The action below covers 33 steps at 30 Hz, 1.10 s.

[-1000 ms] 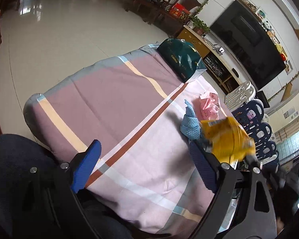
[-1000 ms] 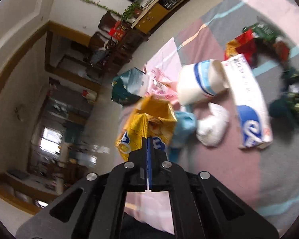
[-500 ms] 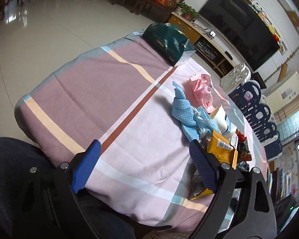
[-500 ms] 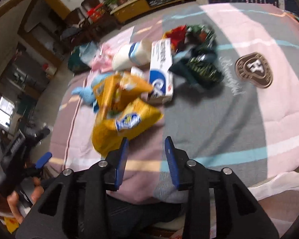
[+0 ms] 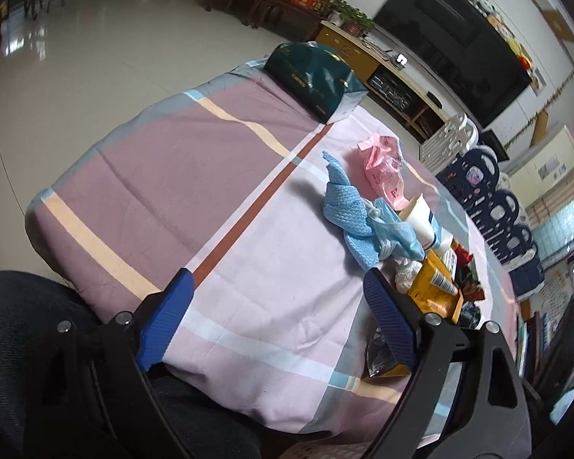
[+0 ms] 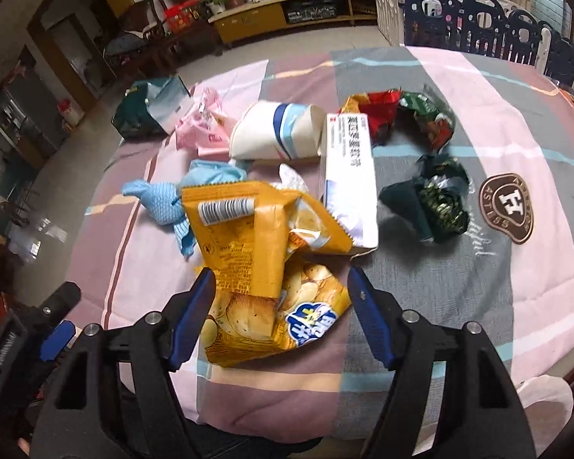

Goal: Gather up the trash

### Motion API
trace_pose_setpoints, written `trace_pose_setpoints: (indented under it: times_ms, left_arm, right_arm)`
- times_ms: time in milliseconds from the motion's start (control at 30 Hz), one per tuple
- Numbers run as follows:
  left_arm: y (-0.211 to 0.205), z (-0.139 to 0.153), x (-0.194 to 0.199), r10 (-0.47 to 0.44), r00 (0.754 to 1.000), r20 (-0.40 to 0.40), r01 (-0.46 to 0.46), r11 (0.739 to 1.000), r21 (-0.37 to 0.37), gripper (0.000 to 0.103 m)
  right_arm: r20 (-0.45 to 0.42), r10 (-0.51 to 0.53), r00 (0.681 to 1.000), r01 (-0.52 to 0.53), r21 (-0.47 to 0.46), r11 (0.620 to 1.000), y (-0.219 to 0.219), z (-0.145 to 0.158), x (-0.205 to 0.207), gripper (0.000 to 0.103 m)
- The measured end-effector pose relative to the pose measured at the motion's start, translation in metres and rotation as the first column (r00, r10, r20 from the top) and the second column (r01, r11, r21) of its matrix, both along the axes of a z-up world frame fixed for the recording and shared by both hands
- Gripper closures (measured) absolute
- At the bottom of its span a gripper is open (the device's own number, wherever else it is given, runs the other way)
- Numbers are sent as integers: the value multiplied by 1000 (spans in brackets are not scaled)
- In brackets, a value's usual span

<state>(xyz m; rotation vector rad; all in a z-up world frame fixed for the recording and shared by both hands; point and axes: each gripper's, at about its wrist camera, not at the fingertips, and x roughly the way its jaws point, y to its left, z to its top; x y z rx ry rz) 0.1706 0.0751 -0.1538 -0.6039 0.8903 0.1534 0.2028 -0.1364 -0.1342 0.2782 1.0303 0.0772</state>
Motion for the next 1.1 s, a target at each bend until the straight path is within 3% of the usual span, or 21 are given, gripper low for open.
trace_pose_setpoints:
  times_ms: [133,300,600,800,933,1100]
  left_arm:
    - [11,-6,-1,36,999,-11,-36,997,-65,13]
    - [13,-6,-3,49,999,-11,-49,997,-64,12]
    - [27,-8,-7,123,992,-15,-123,987,-99,10]
    - [26,-9,-7,120,993,-19,-121,988,-98,10]
    - [24,-9,-7,119,993,-18,-120,988,-96,10]
    - [24,-8,-7,121,993,-17,-122,988,-93,10]
  right_arm:
    - [-47,46,998,-46,6,999,15,-8,-5,53]
    - [-58,68,996,-66,34,997,34,-7,-2,61]
    - [-51,130,990,-120,162,979,51,-5,-4,61]
    - [44,45,998,-54,231,971,19,17,-16,61]
    - [22,-22,1000,18,189,982,0,15,-18,60]
    - [-38,-6,999,10,110,994,9,-6,-17,60]
